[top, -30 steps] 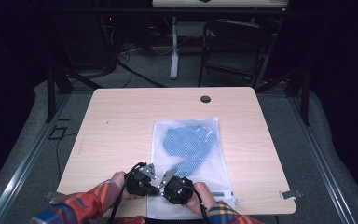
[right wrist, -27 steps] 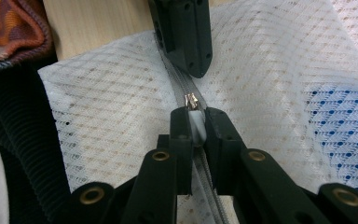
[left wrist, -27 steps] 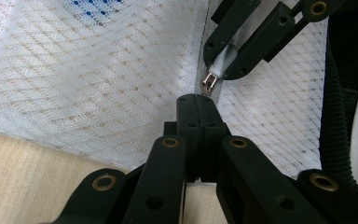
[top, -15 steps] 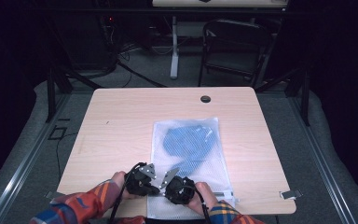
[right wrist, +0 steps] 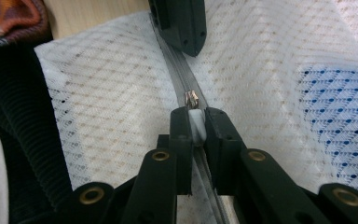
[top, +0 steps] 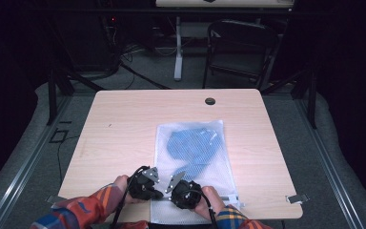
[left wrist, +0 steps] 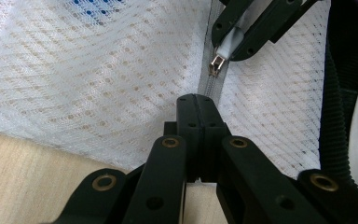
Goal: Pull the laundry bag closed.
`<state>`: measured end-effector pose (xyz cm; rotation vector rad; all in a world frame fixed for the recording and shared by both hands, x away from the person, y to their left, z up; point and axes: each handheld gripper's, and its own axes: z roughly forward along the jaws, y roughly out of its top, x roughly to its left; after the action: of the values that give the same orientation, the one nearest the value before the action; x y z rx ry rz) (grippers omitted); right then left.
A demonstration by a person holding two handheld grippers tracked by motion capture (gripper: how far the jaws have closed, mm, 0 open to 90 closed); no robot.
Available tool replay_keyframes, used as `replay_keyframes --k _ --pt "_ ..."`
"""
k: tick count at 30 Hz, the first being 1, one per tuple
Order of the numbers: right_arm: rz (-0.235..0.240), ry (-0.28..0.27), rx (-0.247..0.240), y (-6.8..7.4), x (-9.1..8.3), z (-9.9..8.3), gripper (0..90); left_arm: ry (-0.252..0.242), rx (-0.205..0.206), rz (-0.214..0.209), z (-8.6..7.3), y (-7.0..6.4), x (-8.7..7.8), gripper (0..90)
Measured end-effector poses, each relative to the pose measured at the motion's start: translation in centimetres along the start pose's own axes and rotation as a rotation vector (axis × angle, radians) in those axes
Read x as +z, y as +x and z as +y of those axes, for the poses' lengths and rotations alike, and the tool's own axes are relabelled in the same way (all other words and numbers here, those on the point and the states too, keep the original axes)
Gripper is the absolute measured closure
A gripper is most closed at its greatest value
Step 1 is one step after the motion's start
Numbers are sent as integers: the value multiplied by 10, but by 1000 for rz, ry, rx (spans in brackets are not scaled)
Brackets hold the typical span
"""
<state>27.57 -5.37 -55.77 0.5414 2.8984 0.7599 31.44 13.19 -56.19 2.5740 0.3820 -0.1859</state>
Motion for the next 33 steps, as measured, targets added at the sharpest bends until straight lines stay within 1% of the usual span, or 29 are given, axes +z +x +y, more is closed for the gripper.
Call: replay_keyframes --k 3,9,15,19,20,22,23,24,28,29,33 --pt "1 3 8 -1 -1 -2 821 1 0 0 0 0 0 900" --pt "-10 13 8 -3 -4 -6 822 1 -2 -1 0 0 0 900" --pt "-10 13 3 -3 -5 -8 821 1 -2 -2 0 0 0 900" --pt "-9 18 14 -5 -8 -10 821 9 5 1 0 1 -1 900" --pt "-12 21 11 -5 -8 -11 821 2 3 -3 0 1 0 900" --pt "-12 21 18 -5 -8 -11 821 6 4 0 0 1 0 900" --pt "-11 23 17 -5 -8 -12 821 15 5 6 1 0 -1 900" --pt "-13 21 14 -5 -8 -12 821 6 4 -2 0 1 0 900" --pt "-13 21 11 -5 -9 -12 821 8 5 0 0 1 0 900" --pt "-19 26 8 -5 -9 -12 821 14 4 5 0 1 -1 900" --pt "-16 25 18 -7 -11 -15 821 13 4 5 0 1 -1 900"
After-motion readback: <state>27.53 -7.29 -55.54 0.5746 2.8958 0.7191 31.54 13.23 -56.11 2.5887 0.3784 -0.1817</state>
